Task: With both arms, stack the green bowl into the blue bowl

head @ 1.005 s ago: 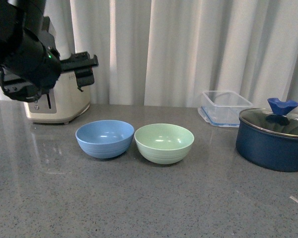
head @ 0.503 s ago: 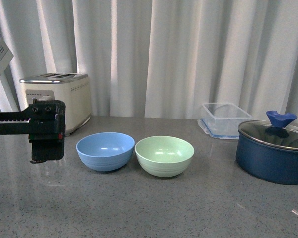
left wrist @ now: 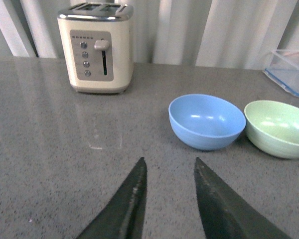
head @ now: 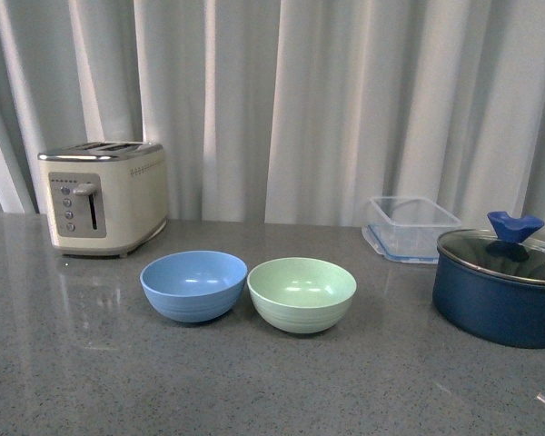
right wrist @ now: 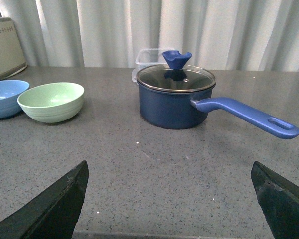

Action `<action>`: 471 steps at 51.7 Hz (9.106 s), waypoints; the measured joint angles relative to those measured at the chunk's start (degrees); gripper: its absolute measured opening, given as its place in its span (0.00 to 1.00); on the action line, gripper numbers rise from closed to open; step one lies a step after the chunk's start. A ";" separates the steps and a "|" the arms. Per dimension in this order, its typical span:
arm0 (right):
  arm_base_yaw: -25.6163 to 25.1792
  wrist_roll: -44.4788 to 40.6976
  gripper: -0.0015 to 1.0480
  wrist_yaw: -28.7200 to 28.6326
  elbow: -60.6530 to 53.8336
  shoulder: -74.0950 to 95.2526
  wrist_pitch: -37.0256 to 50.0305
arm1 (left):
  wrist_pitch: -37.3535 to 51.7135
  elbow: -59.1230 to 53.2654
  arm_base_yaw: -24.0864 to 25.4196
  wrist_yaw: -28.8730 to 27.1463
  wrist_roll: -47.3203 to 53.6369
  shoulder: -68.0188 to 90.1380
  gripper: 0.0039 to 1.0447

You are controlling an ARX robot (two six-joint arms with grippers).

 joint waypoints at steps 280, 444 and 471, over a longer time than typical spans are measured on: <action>16.85 13.22 0.07 -4.20 101.83 129.13 -20.92 | -46.90 -17.70 7.87 7.78 0.63 -65.75 0.94; 4.42 4.46 0.90 -14.05 76.37 98.62 -11.72 | -46.90 -17.70 7.87 7.78 0.63 -65.77 0.94; -14.23 2.71 0.90 -15.87 35.80 58.14 -15.82 | -46.90 -17.70 7.87 7.78 0.63 -65.77 0.94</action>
